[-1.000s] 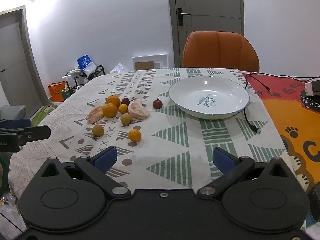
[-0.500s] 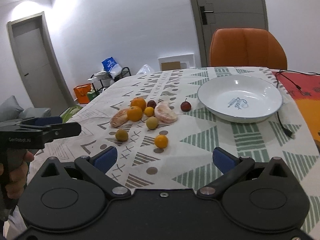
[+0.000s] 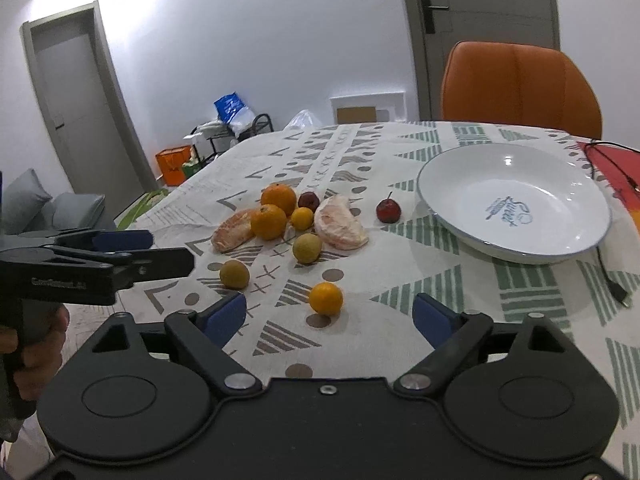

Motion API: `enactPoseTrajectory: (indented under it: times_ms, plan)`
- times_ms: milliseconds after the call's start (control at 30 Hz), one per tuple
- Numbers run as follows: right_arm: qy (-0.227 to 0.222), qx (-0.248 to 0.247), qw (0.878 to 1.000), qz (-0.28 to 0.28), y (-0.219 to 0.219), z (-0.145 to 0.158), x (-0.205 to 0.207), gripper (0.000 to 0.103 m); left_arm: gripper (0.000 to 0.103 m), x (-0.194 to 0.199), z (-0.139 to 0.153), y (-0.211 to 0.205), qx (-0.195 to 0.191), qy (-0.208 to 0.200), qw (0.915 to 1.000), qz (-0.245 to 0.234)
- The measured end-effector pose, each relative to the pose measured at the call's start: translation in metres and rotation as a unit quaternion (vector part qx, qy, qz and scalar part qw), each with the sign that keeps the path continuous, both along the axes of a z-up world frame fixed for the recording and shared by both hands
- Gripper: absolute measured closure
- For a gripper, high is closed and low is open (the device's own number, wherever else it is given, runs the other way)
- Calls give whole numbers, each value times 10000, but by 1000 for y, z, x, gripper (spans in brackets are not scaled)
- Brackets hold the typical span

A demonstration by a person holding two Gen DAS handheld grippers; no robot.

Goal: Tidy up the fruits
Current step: 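Grasp a yellow-green round fruit with the left tool while the right tool grasps a small orange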

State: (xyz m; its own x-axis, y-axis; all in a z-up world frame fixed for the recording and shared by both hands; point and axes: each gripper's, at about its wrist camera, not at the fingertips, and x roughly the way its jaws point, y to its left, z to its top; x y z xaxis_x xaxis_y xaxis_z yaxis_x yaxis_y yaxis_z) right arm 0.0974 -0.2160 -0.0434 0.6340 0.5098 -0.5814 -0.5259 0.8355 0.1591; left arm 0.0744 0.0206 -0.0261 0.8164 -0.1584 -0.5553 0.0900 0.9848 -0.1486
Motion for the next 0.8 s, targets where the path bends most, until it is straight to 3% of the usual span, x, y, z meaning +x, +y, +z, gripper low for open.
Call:
enactPoseTrajectory:
  times_ms: [233,433,600,667,733,800]
  plan:
    - [205,-76,9997,96,8,-13,19,27,37,22,-17,-1,-62,307,9995,-64]
    - [309,-133,9993,168,14,-19,30,41,44,33,-26,-2,-76,453,9989,-84]
    - [292,-215,9991,212,21,-22,36,43,46,40,-33,-2,-75,577,9983,-46]
    - [305,-244,9989,252,24,-24,38,49,52,42,-36,-1,-82,614,9981,-49]
    - [347,-326,9986,221,27,-28,40,72,66,43,-38,-1,-144,651,9977,-82]
    - [363,-354,9985,199,29,-29,41,77,74,43,-38,0,-171,654,9977,-98]
